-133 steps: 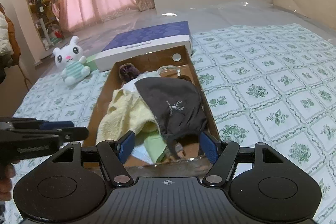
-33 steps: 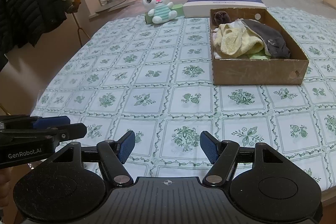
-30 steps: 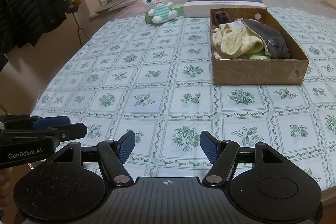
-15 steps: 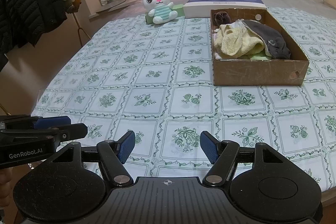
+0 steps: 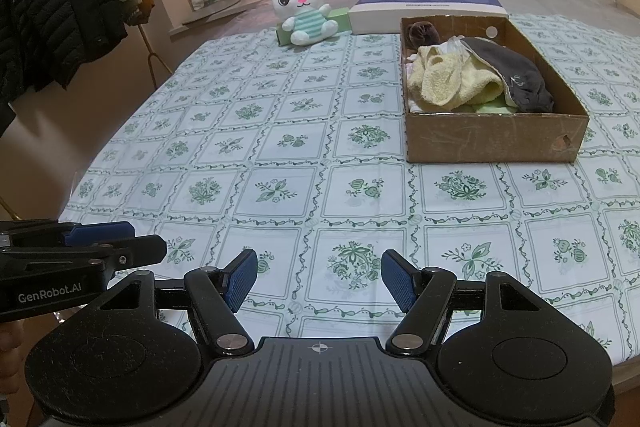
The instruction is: Organize soft objects
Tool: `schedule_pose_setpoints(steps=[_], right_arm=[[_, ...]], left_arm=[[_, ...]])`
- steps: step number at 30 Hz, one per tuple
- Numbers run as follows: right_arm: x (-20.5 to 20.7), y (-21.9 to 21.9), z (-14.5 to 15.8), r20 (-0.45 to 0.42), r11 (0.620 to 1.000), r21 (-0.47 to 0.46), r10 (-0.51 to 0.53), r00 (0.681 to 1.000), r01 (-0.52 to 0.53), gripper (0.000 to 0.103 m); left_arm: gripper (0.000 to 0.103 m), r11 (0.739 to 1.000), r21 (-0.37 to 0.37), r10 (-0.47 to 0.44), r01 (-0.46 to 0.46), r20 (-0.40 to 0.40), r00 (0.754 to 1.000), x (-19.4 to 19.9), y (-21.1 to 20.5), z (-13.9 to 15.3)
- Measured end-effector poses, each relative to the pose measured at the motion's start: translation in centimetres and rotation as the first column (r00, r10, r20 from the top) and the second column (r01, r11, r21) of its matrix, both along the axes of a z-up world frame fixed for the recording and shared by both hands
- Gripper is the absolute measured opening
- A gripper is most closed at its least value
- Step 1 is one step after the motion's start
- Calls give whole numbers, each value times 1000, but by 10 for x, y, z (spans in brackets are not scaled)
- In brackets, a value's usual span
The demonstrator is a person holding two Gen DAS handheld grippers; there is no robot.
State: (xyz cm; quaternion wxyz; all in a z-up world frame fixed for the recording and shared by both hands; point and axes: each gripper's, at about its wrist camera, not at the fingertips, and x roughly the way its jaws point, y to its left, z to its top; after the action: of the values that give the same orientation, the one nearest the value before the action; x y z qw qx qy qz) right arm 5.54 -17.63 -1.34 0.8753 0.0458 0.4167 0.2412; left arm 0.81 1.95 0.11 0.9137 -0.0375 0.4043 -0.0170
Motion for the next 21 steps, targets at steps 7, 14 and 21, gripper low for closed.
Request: schedule_pose_setpoints(steps=[7, 14, 21], right_arm=[[0, -1, 0, 1, 1000, 0, 0, 1000, 0, 68], [0, -1, 0, 0, 1000, 0, 0, 1000, 0, 68], [0, -1, 0, 1, 1000, 0, 1, 1000, -1, 68]], left_arm=[[38, 1000, 0, 1, -1, -1, 1000, 0, 0, 0], [38, 1000, 1, 2, -2, -1, 1000, 1, 0, -1], [38, 1000, 3, 6, -6, 2, 1000, 0, -1, -1]])
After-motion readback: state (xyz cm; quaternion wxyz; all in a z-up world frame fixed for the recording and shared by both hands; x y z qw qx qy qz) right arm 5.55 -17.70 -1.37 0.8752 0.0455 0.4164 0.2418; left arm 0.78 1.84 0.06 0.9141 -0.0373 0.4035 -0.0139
